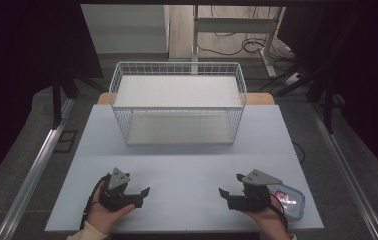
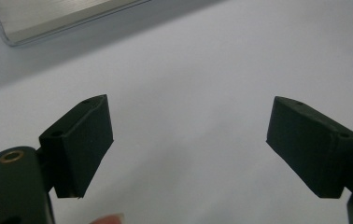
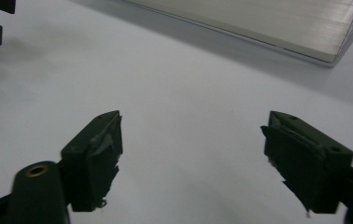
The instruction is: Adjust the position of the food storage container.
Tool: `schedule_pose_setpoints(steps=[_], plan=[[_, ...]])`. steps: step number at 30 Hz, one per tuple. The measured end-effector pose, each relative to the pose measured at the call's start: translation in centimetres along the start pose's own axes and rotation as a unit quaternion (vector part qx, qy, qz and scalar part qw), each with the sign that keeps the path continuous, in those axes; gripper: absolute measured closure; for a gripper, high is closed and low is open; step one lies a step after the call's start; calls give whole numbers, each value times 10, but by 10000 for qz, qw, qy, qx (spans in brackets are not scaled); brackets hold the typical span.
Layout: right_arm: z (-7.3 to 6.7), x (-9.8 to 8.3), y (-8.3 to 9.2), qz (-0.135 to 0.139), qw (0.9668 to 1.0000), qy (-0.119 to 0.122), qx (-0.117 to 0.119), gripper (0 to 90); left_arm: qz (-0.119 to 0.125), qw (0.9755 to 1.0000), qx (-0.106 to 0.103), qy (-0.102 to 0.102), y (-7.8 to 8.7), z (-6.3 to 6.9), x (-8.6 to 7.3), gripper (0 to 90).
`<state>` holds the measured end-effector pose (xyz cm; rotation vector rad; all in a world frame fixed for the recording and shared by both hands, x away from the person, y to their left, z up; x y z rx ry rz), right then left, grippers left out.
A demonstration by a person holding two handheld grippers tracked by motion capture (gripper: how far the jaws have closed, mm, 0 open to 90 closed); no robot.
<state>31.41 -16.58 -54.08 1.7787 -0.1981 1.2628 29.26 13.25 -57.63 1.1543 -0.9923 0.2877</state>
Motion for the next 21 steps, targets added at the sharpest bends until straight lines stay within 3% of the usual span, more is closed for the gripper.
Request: schedule_pose_setpoints(steps=[8,13,16,21], plan=[[14,13,14,-18,9999,-56,-131,286,31,10000,-37,-63,2,3,1,144],[33,15,29,-144,9989,-194,-390,360,54,9999,-93,-39,3,2,0,143],[46,12,38,-269,9969,-298,-670,388,48,9999,-105,-37,3,1,-1,143],[70,7,57,-365,9938,-560,-884,506,41,10000,-89,-14,2,-1,-1,143]])
Point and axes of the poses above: each handheld gripper's, and its own axes: y roughly backward along the jaws, x roughly out of its top, z roughly to its right, the point moved 10 cm from there along -y, roughly forward along the jaws, and after that the axes turned 1 degree about -y, right-handed, at the moved point
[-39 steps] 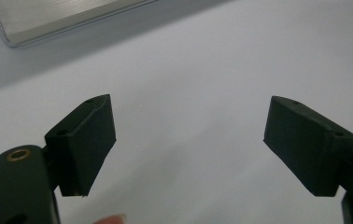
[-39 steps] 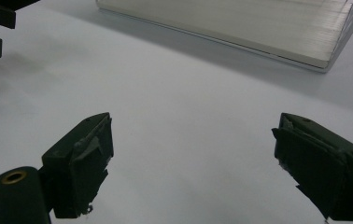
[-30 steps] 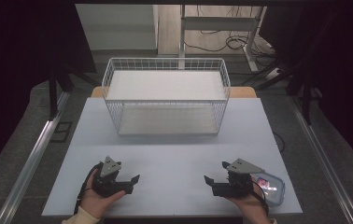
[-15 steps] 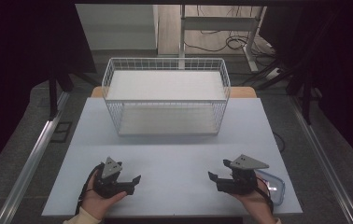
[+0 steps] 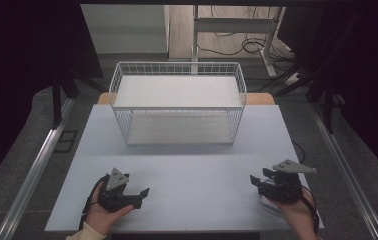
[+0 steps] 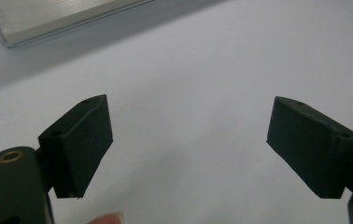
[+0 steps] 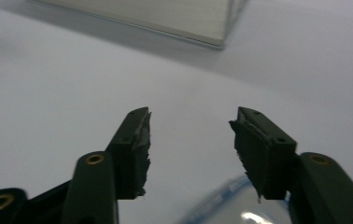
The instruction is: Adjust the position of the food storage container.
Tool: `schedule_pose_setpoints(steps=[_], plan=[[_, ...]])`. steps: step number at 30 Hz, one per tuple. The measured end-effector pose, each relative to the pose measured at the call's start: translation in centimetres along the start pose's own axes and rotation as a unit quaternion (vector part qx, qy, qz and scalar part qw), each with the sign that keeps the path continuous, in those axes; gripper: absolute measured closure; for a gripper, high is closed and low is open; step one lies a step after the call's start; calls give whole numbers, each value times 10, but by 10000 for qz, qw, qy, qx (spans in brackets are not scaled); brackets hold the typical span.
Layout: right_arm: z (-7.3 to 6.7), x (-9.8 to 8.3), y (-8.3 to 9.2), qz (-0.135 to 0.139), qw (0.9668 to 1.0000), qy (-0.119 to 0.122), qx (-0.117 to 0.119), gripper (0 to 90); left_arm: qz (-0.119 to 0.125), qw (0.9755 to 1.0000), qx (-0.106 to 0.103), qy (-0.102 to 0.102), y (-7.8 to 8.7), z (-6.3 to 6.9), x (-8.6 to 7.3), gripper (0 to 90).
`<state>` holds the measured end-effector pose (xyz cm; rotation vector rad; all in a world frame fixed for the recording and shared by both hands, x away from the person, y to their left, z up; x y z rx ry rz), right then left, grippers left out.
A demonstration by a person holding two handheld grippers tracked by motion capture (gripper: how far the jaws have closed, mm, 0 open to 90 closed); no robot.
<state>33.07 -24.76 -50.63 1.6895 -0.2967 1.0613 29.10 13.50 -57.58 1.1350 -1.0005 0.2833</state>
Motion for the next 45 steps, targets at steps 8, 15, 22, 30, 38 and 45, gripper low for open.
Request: schedule_pose_setpoints(steps=[8,15,22,30,38,45], plan=[[34,-10,20,-135,9998,3,-119,774,-37,10000,43,2,-2,-1,-1,141],[68,-24,47,-257,9977,-117,-622,893,-93,9999,43,62,-3,-2,-3,140],[95,-55,65,-631,9918,-329,-1060,894,-67,9999,48,62,-2,-3,-2,141],[107,-99,67,-1183,9839,-607,-1192,894,-75,9999,48,64,-1,-4,-2,141],[96,-119,59,-1551,9811,-701,-924,895,-109,9999,48,10,-3,-3,-3,141],[87,-115,53,-1510,9828,-755,-750,895,-88,9999,49,30,-2,-4,-2,141]])
Point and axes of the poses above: each handheld gripper's, and its own axes: y roughly backward along the jaws, x roughly out of its top, z roughly to its right, the point moved 10 cm from there along -y, roughly forward along the jaws, and after that the axes turned 1 degree about -y, right-handed, at the moved point
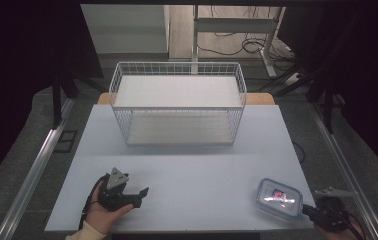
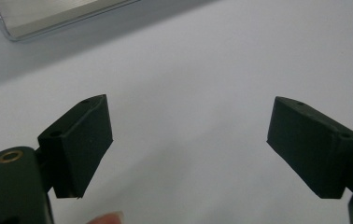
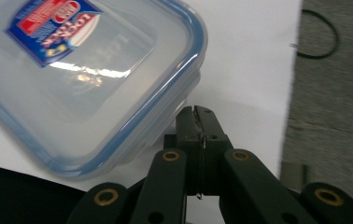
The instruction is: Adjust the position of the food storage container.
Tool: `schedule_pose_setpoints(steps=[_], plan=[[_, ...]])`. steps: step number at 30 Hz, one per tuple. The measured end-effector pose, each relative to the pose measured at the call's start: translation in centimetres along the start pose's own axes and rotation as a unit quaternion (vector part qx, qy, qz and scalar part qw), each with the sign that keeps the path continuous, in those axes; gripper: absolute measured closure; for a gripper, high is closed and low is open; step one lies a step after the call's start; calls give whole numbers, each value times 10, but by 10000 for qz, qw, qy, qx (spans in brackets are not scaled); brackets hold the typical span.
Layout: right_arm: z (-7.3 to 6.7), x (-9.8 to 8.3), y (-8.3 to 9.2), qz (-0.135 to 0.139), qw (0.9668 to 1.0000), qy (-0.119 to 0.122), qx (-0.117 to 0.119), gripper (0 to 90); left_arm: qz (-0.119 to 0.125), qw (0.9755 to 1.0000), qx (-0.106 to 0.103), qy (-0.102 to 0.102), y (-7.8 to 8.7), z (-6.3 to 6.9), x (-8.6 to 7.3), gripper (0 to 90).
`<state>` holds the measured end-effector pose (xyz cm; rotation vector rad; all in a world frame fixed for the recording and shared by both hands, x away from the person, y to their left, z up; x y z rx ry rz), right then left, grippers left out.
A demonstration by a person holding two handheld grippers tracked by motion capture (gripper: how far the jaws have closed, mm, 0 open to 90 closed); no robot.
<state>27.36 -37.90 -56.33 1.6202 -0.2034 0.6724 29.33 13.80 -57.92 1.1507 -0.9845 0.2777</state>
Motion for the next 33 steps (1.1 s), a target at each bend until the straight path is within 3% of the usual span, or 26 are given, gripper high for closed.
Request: schedule_pose_setpoints(steps=[6,21,31,33], plan=[[-11,9,-5,20,9999,132,66,895,-50,10000,-9,-13,-1,0,-1,142],[-53,43,-30,5,9973,644,351,896,-30,9999,-56,87,-1,-1,-1,142],[-95,66,-44,-18,9922,1108,573,895,-25,9999,-33,98,0,-3,-1,142],[-111,79,-48,54,9897,1272,650,896,-14,9999,8,105,1,-5,-1,142]])
Point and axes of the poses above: each handheld gripper's, and its own axes: y roughly backward along the jaws, x roughly out of its top, z roughly to its right, the point moved 10 cm from there along -y, roughly forward along the jaws, and after that the axes turned 1 degree about -y, right-handed, at the moved point
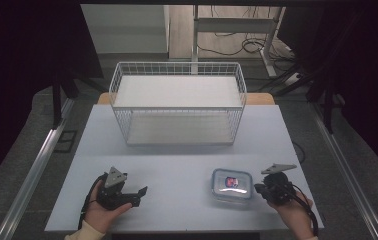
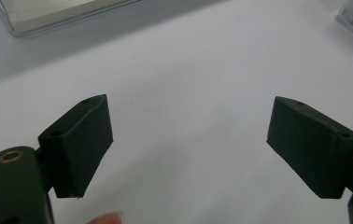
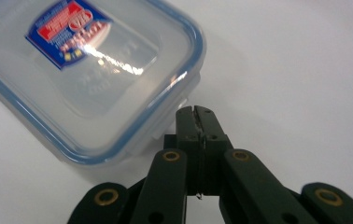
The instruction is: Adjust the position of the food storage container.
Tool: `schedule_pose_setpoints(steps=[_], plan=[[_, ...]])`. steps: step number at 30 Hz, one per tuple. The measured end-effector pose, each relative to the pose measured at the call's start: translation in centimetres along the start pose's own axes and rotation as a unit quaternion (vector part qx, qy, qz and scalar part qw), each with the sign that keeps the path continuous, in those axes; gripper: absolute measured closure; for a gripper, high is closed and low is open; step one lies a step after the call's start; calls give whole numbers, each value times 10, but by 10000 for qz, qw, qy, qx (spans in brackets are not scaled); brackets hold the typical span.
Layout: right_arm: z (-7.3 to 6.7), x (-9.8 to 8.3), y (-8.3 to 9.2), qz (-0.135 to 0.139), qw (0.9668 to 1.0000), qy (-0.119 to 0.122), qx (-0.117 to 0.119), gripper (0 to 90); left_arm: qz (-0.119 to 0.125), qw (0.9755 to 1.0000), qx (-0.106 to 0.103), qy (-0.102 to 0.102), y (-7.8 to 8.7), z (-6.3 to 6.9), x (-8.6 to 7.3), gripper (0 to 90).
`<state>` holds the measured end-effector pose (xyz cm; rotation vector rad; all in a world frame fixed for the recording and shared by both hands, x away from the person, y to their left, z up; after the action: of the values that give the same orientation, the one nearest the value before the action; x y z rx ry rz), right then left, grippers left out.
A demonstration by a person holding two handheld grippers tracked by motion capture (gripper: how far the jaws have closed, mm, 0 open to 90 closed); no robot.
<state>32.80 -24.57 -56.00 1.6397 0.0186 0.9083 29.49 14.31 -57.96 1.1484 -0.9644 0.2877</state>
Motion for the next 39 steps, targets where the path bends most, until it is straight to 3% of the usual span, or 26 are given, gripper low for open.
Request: schedule_pose_setpoints(steps=[5,7,9,11,19,26,27,28,31,39], plan=[[-11,16,-10,-76,9996,255,-44,896,21,10000,34,30,1,-3,0,143],[-10,16,-11,-120,9996,234,-81,896,19,10000,33,26,1,-3,0,143],[-9,16,-12,-86,9999,98,78,896,19,10000,31,23,1,-3,0,143],[-10,14,-12,-76,9999,73,80,896,18,10000,28,21,1,-3,0,143],[-24,22,-15,-33,9996,224,189,897,-1,10000,41,-2,0,-2,0,143],[-58,40,-29,-92,9971,595,459,897,5,10000,54,23,0,-4,0,143],[-58,40,-29,-92,9971,595,459,897,5,10000,54,23,0,-4,0,143],[-69,44,-31,-106,9958,711,571,897,6,10000,53,22,1,-4,0,143],[-84,47,-33,-130,9937,851,723,896,15,10000,58,34,1,-6,0,143],[-103,46,-34,-105,9906,936,990,897,10,10000,74,45,1,-9,-1,144]])
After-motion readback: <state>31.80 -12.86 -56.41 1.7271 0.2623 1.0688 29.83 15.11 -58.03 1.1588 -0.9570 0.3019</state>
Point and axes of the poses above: each handheld gripper's, and its own axes: y roughly backward along the jaws, x roughly out of its top, z roughly to its right, the point moved 10 cm from there along -y, roughly forward along the jaws, and after that the axes turned 1 degree about -y, right-handed, at the moved point
